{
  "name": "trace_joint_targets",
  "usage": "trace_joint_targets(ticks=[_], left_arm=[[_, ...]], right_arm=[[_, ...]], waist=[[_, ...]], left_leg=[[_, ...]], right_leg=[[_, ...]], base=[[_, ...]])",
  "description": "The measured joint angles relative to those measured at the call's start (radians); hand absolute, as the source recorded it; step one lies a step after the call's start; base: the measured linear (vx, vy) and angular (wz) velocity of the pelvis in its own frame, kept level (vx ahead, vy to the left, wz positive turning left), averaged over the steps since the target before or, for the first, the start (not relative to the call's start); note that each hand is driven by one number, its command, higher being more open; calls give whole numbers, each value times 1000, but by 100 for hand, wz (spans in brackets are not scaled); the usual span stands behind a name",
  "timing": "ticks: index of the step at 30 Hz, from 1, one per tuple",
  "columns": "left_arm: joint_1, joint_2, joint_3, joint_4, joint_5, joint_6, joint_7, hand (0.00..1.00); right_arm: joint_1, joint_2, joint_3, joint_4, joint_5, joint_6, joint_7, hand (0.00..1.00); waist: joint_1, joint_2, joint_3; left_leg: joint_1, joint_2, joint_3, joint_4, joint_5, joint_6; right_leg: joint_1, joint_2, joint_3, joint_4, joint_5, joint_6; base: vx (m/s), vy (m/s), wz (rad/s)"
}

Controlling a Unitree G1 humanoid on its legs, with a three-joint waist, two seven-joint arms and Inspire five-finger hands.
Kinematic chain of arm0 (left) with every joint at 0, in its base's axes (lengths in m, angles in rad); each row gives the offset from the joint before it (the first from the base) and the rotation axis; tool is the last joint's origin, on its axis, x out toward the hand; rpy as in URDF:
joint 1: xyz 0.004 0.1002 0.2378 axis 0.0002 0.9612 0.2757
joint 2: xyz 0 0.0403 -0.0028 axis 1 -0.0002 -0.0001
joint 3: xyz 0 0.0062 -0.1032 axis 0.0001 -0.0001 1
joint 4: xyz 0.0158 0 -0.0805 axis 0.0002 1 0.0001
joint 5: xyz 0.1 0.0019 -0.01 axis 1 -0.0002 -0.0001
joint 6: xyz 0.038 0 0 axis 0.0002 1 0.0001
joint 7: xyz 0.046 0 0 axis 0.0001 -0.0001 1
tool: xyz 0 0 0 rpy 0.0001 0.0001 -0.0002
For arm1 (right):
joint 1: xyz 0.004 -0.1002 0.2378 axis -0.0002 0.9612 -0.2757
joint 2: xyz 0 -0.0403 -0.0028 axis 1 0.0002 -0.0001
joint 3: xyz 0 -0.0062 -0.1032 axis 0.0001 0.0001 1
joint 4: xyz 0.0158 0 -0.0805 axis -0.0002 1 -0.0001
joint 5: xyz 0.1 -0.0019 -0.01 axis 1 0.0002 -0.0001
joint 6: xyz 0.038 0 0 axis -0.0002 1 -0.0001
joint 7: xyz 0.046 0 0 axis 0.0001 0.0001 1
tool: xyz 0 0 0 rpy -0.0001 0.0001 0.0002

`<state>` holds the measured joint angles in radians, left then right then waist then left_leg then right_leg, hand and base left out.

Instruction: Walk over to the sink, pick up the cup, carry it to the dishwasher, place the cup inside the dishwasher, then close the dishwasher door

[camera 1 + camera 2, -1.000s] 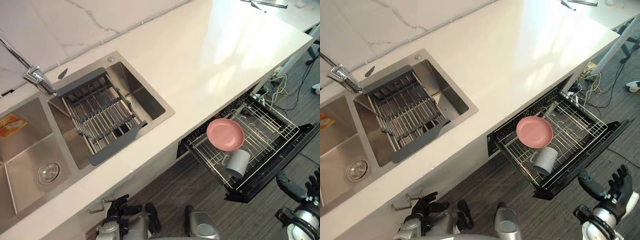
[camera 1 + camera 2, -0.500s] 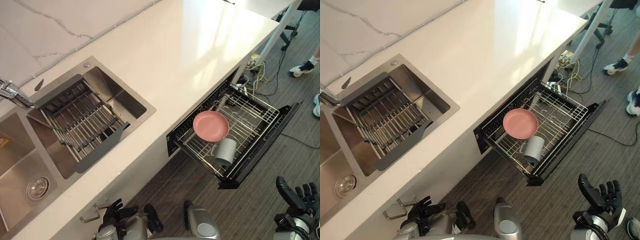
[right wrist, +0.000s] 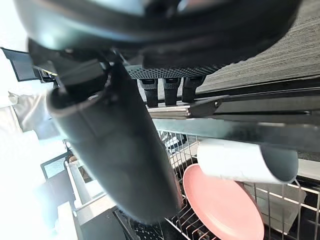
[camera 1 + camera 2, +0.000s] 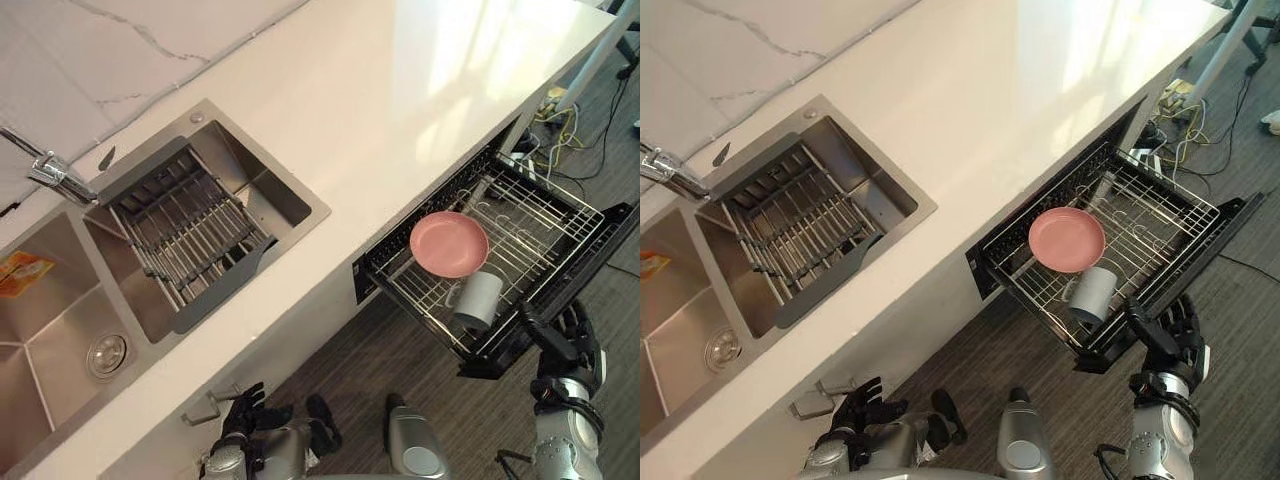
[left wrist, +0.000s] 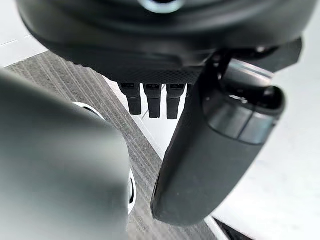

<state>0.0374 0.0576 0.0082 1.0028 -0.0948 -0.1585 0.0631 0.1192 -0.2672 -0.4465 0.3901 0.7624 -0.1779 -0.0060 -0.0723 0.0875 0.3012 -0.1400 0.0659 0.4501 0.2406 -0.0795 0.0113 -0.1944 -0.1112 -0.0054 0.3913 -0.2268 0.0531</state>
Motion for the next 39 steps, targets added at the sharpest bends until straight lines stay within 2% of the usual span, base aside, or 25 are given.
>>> trace_joint_targets(ticks=[9,12,20,23,29,39], left_arm=[[0,3,-17,-6,18,-3,-4,90],[0,3,-20,-2,19,-3,-5,90],[-2,-1,-37,-5,20,-22,-11,90],[-11,-3,-36,-6,19,-23,-18,90],[-27,-2,-33,-15,17,-31,-18,90],[-47,2,-23,-19,16,-44,-17,90]], right_arm=[[-45,-38,37,73,0,-13,3,90],[-55,-67,67,81,-3,-14,2,90],[-158,-136,171,149,-22,-18,-1,90],[-206,-142,224,149,-22,-11,-2,90],[-323,-170,260,151,-22,-2,-9,90],[-548,-237,332,299,-48,-2,-36,90]], waist=[[-2,7,5],[-12,11,7],[-14,34,24],[-9,54,39],[11,74,72],[36,77,95]], left_leg=[[-5,-24,-36,-34,34,10],[-7,-39,-56,-55,53,16],[-33,-61,-134,-78,92,25],[-49,-71,-167,-107,116,24],[-83,-77,-207,-111,134,34],[-139,-91,-269,-99,145,28]], right_leg=[[6,-17,-33,-14,14,8],[7,-28,-51,-18,18,12],[20,-39,-112,-53,44,15],[14,-44,-142,-63,47,19],[-3,-47,-177,-59,49,13],[-44,-65,-234,-6,10,4]], base=[[-36,10,13],[-40,19,20],[-47,18,23],[-33,11,32],[17,-4,18],[30,-11,19]])
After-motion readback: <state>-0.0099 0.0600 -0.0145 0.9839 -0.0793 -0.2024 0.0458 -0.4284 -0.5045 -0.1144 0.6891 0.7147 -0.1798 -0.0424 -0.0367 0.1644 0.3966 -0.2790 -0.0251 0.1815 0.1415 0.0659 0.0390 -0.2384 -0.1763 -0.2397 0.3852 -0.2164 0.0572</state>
